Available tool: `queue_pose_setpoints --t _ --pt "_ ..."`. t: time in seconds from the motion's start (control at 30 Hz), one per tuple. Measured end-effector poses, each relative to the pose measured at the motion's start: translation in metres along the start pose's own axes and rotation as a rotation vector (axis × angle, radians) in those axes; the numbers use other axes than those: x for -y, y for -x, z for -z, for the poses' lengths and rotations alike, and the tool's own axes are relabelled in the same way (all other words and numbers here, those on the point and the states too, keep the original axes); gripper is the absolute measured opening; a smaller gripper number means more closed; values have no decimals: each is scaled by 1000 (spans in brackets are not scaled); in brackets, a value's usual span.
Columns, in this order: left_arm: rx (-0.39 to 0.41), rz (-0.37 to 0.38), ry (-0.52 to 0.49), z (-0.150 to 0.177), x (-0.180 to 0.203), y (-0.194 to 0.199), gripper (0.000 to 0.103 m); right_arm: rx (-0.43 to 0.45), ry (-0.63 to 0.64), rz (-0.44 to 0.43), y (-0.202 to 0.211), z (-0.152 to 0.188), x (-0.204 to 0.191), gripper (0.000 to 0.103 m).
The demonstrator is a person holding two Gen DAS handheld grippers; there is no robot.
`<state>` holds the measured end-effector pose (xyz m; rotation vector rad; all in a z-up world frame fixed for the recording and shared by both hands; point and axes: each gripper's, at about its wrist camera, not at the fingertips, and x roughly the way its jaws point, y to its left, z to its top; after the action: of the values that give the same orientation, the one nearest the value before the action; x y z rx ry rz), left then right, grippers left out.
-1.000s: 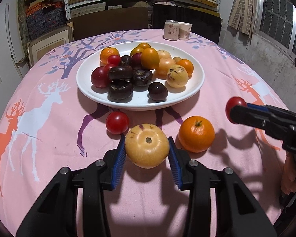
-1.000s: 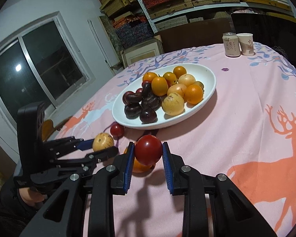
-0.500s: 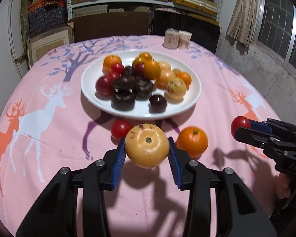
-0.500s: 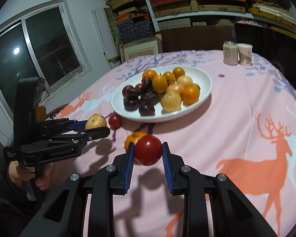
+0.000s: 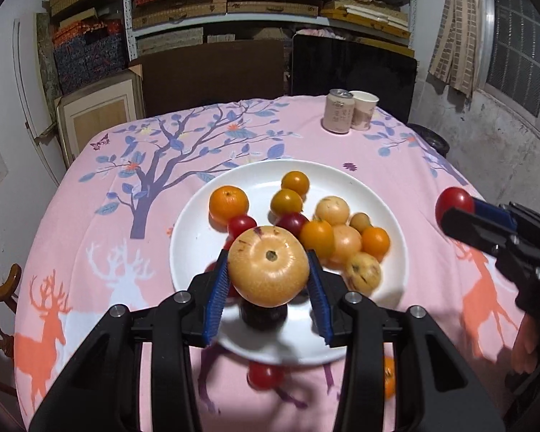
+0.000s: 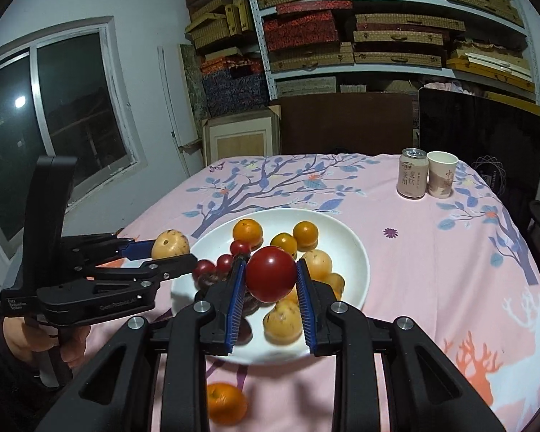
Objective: Organize fruits
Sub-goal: 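Carry the yellow fruit and tomato onto the white plate and open both grippers, then grasp a red tomato with the left gripper while the right gripper grasps an orange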
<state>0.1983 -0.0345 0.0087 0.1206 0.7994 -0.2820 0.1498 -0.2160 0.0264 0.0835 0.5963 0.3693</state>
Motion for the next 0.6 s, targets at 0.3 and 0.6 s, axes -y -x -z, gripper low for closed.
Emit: queue_pose_setpoints --t 0.3,0.6 --pt "-93 -13 42 -21 -11 -59 62 -93 4 8 -73 -15 1 35" --pt "-5 -19 20 19 -12 -2 82 -67 -32 -23 -29 8 1 42"
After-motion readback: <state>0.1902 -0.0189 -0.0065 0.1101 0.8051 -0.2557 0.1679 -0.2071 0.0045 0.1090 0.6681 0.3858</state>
